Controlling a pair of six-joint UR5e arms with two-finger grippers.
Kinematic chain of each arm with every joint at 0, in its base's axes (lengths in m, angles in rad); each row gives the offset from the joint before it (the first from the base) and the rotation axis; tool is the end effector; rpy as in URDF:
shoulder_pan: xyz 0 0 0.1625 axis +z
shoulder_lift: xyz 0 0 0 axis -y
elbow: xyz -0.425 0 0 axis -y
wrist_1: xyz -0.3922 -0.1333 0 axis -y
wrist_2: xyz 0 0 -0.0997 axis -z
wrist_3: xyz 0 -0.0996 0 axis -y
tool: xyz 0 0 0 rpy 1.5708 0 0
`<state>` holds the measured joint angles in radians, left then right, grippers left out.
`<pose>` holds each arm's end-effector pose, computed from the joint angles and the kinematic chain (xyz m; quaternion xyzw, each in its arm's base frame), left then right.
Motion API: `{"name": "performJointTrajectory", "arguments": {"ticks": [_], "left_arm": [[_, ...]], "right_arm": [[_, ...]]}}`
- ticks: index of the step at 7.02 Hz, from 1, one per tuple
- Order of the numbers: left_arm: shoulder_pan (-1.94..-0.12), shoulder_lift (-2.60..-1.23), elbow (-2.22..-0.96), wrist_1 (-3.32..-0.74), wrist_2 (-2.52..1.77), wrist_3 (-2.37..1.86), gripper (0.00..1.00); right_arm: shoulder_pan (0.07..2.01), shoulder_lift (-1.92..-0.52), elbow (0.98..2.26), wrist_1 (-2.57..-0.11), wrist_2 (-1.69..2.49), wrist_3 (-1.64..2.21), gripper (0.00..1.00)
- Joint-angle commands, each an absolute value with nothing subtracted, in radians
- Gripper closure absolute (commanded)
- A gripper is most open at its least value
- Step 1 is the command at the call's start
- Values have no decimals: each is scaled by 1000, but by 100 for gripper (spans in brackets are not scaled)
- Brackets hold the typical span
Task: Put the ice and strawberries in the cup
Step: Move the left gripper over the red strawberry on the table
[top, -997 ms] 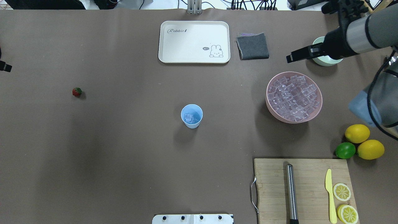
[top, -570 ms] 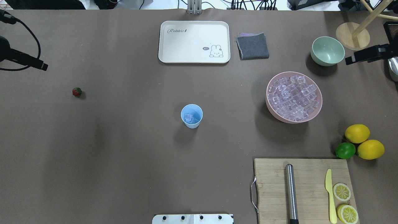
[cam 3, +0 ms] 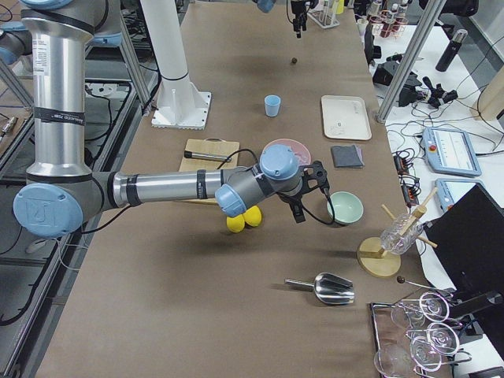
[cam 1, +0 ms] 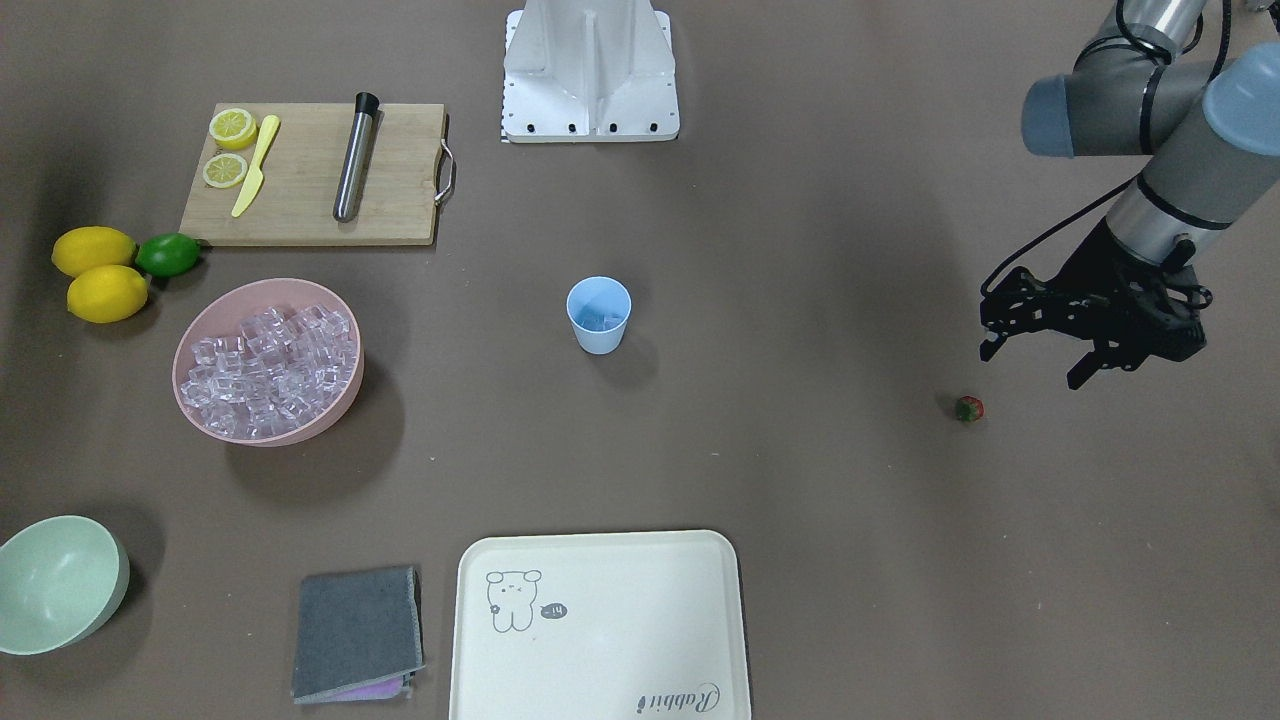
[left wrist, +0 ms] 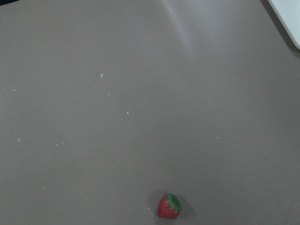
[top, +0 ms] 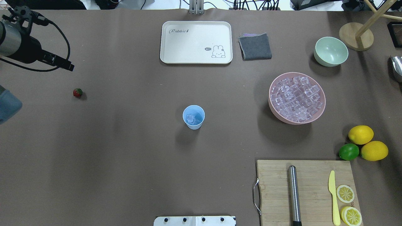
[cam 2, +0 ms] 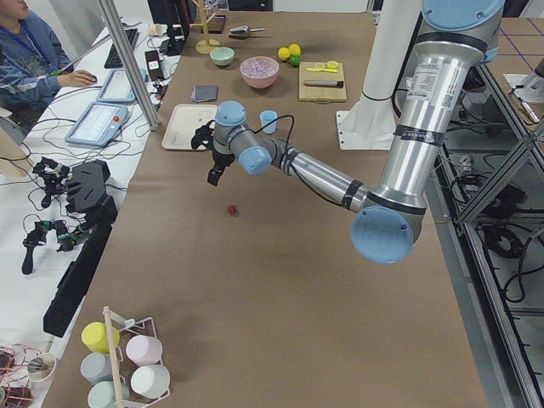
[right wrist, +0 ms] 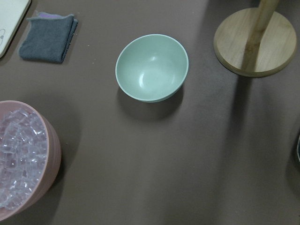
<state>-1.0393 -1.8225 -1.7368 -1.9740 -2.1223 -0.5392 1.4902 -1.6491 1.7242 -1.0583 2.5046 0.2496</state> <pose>0.2313 -0.5535 0.3999 0.2029 0.4106 0.1052 0.8827 0.0149 -0.4764 0.5508 0.1843 -0.4675 -0.0577 0.8627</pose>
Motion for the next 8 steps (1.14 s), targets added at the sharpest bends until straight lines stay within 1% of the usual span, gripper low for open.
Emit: {"name": "performJointTrajectory", "arguments": {"ticks": [1,3,4,5,6,8], "left_arm": [[-1023,-1829,-1692,-1976,-2094,-549,3],[-1023,-1860,-1593,-1982,-2092,-548,3],[-1020,-1888,-1518,-2015,-2094,-548,3],[-1009,-1888,-1475,-2076,-2094,-546,5],[-996,-1888,-1459,-2088,-2094,-549,8],[-964,-1888,-1456,-2088,-2094,-551,8]], "right_arm": [[1505,-1655,1720,-1065,2494,226,0],[1505,-1666,1721,-1065,2470,215,0],[1505,-1667,1721,-1065,2465,215,0],[1505,-1667,1721,-1063,2451,215,0],[1505,-1667,1721,-1063,2441,215,0],[1505,-1672,1721,-1062,2436,213,0]]}}
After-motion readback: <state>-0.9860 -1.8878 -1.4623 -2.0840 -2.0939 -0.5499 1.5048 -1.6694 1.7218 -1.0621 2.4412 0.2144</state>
